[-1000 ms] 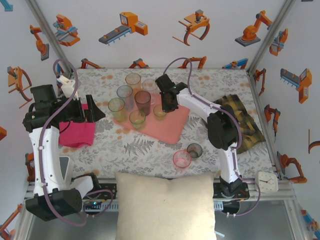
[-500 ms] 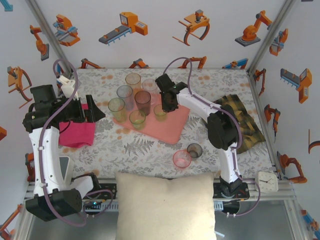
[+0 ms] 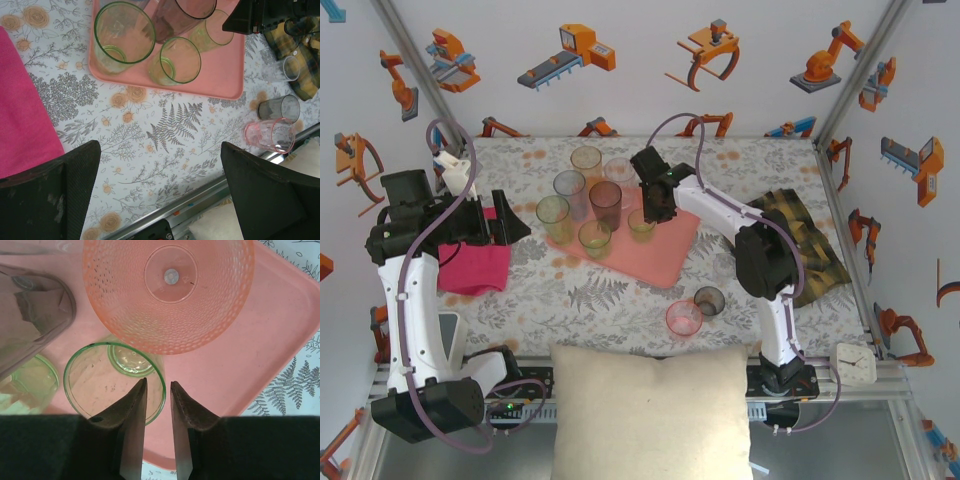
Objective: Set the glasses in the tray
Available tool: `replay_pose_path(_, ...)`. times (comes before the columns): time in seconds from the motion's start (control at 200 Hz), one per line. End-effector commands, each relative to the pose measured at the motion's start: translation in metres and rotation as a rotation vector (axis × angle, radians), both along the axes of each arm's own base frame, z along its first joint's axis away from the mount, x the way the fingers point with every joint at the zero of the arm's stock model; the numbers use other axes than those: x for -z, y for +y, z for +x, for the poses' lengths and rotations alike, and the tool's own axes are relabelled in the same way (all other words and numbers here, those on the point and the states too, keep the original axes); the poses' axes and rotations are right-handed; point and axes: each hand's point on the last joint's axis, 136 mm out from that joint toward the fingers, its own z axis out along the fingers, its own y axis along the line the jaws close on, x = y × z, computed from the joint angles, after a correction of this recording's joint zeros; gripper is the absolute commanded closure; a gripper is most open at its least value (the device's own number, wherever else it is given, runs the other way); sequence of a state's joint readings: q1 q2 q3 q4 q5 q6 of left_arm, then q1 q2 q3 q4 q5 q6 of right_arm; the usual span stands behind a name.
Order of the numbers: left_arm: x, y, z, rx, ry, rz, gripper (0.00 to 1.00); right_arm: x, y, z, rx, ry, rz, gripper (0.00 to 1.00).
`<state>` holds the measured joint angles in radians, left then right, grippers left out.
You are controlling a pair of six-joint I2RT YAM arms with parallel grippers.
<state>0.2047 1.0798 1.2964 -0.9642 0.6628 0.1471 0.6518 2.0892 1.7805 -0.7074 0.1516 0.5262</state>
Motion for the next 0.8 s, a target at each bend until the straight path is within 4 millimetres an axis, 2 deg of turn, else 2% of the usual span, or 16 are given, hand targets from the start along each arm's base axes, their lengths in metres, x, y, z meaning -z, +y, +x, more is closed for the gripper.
replay_pose_path(0.0,-0.006,-0.001,-0.003,0.011,-0.031,-0.003,0.03,-0.022,-0.002,0.0,0.003,-0.038,-0.012,0.71)
replay_pose_path(0.471,-0.007,-0.002,-0.003,0.014,-0.028,-0.009,0.03,-0.073,-0.019,-0.012,0.003,-0.117,-0.002,0.7)
replay_pose_path(0.601,-0.007,-0.003,-0.003,0.017,-0.028,-0.014,0.03,-0.085,-0.025,-0.023,-0.008,-0.132,0.013,0.7)
replay_pose_path(0.791,-0.008,-0.004,-0.001,0.02,-0.024,-0.02,0.03,-0.096,-0.043,-0.053,-0.03,-0.138,0.039,0.7)
